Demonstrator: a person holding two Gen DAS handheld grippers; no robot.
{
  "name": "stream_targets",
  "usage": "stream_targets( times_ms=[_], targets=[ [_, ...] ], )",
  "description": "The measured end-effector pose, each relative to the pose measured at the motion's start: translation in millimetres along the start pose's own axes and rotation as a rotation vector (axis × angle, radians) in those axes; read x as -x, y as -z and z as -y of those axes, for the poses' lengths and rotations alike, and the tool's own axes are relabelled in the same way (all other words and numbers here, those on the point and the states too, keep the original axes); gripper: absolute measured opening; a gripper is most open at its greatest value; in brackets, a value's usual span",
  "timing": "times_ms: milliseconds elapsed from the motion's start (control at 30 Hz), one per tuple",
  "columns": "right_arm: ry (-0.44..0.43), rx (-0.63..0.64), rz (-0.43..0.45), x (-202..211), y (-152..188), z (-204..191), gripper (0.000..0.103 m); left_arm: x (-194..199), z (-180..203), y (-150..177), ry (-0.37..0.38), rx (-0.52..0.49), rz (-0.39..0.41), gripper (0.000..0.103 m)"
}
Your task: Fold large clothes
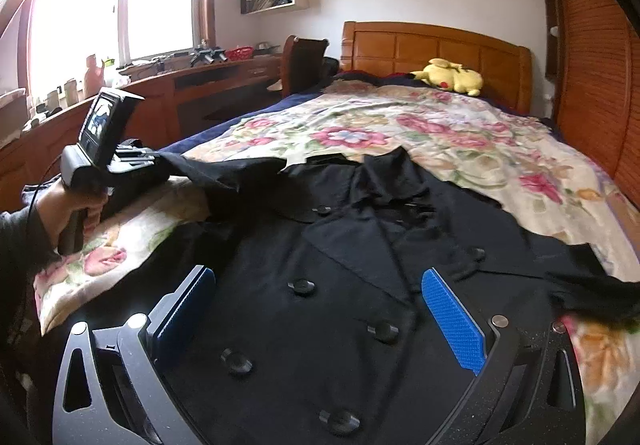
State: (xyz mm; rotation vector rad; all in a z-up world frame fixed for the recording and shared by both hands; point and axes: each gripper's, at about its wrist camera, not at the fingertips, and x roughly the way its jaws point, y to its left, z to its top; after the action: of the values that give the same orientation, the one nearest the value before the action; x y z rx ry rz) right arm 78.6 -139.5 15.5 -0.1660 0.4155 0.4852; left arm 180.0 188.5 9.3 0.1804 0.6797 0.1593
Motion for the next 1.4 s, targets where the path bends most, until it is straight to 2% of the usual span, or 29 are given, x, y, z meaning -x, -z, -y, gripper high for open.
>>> stream_targets(
  times_ms=[200,367,467,567,667,733,800,967,1033,1100,1300,1400],
  targets=[
    [0.051,-0.045,0.022,31,10,25,0.103,32,43,-30,0.079,-0.045,0.075,0.003],
    [0.068,-0.045,0.027,45,17,28,0.103,51,92,-43,0.166,-0.102,0.096,0.003],
    [0.067,-0.047,0.027,51,17,30,0.103,62,120,-36,0.198,-0.145,0.094,0.003],
    [0.068,-0.053,0.020,49,17,34,0.103,64,138,-23,0.200,-0.175,0.073,0.003],
    [0.067,-0.055,0.008,47,18,37,0.103,66,146,-10,0.209,-0.189,0.049,0.009],
    [0.066,-0.050,0.000,45,18,36,0.103,68,145,-4,0.206,-0.189,0.036,0.016],
    [0.058,-0.042,-0.007,42,18,37,0.103,72,136,4,0.218,-0.167,0.035,0.039],
    [0.049,-0.013,-0.024,37,17,31,0.103,88,109,27,0.220,-0.133,0.036,0.043],
    [0.046,-0.005,-0.027,37,17,30,0.103,89,98,35,0.209,-0.126,0.034,0.055],
    [0.043,-0.002,-0.027,37,15,28,0.103,87,85,42,0.189,-0.117,0.030,0.079],
    [0.035,0.013,-0.028,34,15,22,0.103,59,40,63,0.113,-0.031,-0.017,0.080],
    [0.034,0.023,-0.033,31,15,19,0.103,44,30,69,0.093,-0.024,-0.051,0.080]
  ],
)
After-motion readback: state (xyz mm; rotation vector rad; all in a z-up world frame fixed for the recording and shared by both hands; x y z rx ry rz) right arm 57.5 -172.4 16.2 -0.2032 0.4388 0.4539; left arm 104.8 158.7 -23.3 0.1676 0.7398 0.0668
